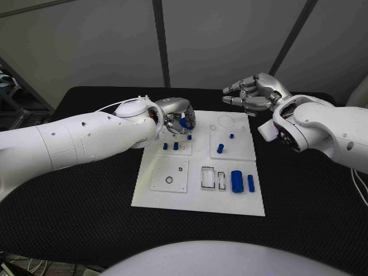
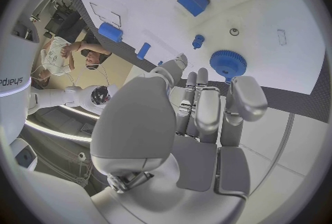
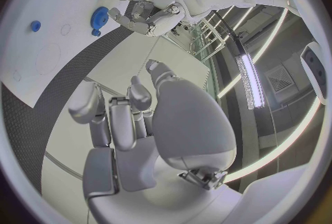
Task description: Assemble the parts on the task board
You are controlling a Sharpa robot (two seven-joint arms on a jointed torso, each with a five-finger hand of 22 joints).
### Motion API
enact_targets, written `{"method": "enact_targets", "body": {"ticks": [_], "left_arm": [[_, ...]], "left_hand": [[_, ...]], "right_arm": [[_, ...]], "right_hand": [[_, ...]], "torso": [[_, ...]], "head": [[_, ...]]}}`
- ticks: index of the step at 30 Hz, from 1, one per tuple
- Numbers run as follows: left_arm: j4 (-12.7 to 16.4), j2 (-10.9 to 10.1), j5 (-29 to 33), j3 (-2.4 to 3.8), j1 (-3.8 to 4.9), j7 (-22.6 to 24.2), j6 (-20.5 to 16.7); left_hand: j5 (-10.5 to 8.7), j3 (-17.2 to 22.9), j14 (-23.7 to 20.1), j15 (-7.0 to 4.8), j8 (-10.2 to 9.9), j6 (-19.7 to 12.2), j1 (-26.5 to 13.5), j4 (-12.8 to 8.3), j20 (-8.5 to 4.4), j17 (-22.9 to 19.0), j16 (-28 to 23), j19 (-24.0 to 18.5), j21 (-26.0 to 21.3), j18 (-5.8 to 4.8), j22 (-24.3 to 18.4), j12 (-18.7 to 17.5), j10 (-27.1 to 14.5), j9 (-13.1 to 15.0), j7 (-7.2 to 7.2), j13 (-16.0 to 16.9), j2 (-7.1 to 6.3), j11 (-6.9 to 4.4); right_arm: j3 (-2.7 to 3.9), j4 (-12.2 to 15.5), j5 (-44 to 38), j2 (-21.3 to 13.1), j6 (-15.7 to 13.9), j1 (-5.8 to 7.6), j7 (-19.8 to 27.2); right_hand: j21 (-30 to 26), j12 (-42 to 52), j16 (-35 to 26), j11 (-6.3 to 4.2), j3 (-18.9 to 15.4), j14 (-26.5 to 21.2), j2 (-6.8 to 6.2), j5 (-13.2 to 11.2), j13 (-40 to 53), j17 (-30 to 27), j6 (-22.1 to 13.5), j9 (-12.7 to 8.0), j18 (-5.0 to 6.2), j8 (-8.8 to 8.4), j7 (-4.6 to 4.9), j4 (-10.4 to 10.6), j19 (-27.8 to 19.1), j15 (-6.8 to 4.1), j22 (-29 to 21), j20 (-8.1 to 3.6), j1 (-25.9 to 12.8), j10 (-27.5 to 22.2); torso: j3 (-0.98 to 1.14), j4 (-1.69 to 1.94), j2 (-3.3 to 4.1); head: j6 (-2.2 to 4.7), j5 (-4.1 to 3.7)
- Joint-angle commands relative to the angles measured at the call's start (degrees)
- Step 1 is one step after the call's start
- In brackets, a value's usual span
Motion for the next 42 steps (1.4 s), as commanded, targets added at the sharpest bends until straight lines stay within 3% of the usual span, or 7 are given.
{"method": "enact_targets", "body": {"ticks": [1,12,14,16,26,42], "left_arm": [[-0.74,0.42,-4.17,-0.01,0.02,-0.51,2.57],[-2.18,1.59,-4.89,-0.02,-0.32,-1.06,4.56],[-2.16,1.63,-4.91,-0.02,-0.37,-1.02,4.59],[-2.12,1.62,-4.92,-0.02,-0.41,-0.99,4.61],[-2.16,1.80,-4.93,-0.01,-0.59,-0.82,4.92],[-3.87,3.34,-4.94,0.00,-1.61,-0.65,4.92]], "left_hand": [[-0.23,-0.01,0.64,0.02,-0.45,0.66,-0.60,-0.35,-0.12,-0.11,0.37,0.66,1.25,0.98,0.96,-0.53,0.58,-0.36,0.05,-0.51,-0.20,-0.06],[-0.23,0.27,1.20,-0.16,-0.68,1.70,-0.80,-0.47,-0.32,-0.61,0.51,1.67,3.66,0.54,2.84,-1.30,1.48,-1.15,-0.03,-1.62,0.04,-0.19],[-0.22,0.32,0.10,-0.19,-0.79,2.01,-0.93,-0.50,-0.36,-5.71,-2.75,1.85,4.08,0.46,3.19,-1.56,1.91,-1.43,-0.01,-2.00,0.03,-0.20],[-0.22,0.42,-0.09,-0.21,-0.89,2.25,-0.97,-0.54,-0.39,-7.06,-3.62,1.94,4.34,0.41,3.43,-1.79,2.23,-1.65,0.00,-2.31,0.08,-0.21],[-0.22,0.79,0.16,-0.21,-1.13,2.82,-0.87,-0.76,-0.41,-7.84,-3.96,2.13,4.92,0.30,3.97,-2.31,3.05,-2.17,0.07,-3.01,0.29,-0.22],[-0.21,2.75,0.48,-0.30,-1.47,3.89,0.18,-1.74,-0.48,-8.81,-4.10,2.43,5.89,0.12,4.86,-3.25,4.58,-3.00,0.11,-4.19,1.17,-0.28]], "right_arm": [[0.03,0.07,0.20,0.09,0.39,0.10,0.50],[0.03,0.16,0.20,0.07,0.38,0.10,0.46],[0.03,0.16,0.20,0.06,0.38,0.10,0.45],[0.03,0.17,0.20,0.06,0.38,0.10,0.44],[0.03,0.11,0.20,0.15,0.44,0.10,0.44],[0.04,0.28,0.20,0.17,0.49,0.11,0.34]], "right_hand": [[-0.27,-0.19,-0.24,-0.04,0.14,2.54,0.09,0.15,-0.06,-0.05,-0.33,-0.07,0.36,0.00,0.06,0.29,0.17,-0.32,-0.06,-0.02,-0.66,-0.05],[-0.27,-0.19,-0.24,-0.04,0.14,2.54,0.09,0.15,-0.06,-0.05,-0.33,-0.07,0.36,0.00,0.06,0.29,0.17,-0.32,-0.06,-0.02,-0.66,-0.05],[-0.27,-0.19,-0.24,-0.04,0.14,2.54,0.09,0.15,-0.06,-0.05,-0.33,-0.07,0.36,0.00,0.06,0.29,0.17,-0.32,-0.06,-0.02,-0.66,-0.05],[-0.27,-0.19,-0.24,-0.04,0.14,2.54,0.09,0.15,-0.06,-0.05,-0.33,-0.07,0.36,0.00,0.06,0.29,0.17,-0.32,-0.06,-0.02,-0.66,-0.05],[-0.28,-0.11,-0.22,-0.05,0.21,2.57,0.13,0.31,0.02,0.01,-0.32,-0.06,0.35,0.02,0.06,0.27,0.21,-0.33,-0.04,-0.03,-0.63,0.00],[-0.28,-0.11,-0.22,-0.05,0.21,2.57,0.13,0.31,0.02,0.01,-0.32,-0.06,0.35,0.02,0.06,0.27,0.21,-0.33,-0.04,-0.03,-0.63,0.00]], "torso": [[0.01,0.02,-0.02],[0.02,0.06,-0.06],[0.02,0.10,-0.06],[0.04,0.09,-0.07],[0.02,0.08,-0.06],[0.02,0.07,-0.01]], "head": [[-0.09,-0.08],[-0.27,-0.34],[-0.27,-0.38],[-0.28,-0.40],[-0.32,-0.38],[-0.50,-0.66]]}}
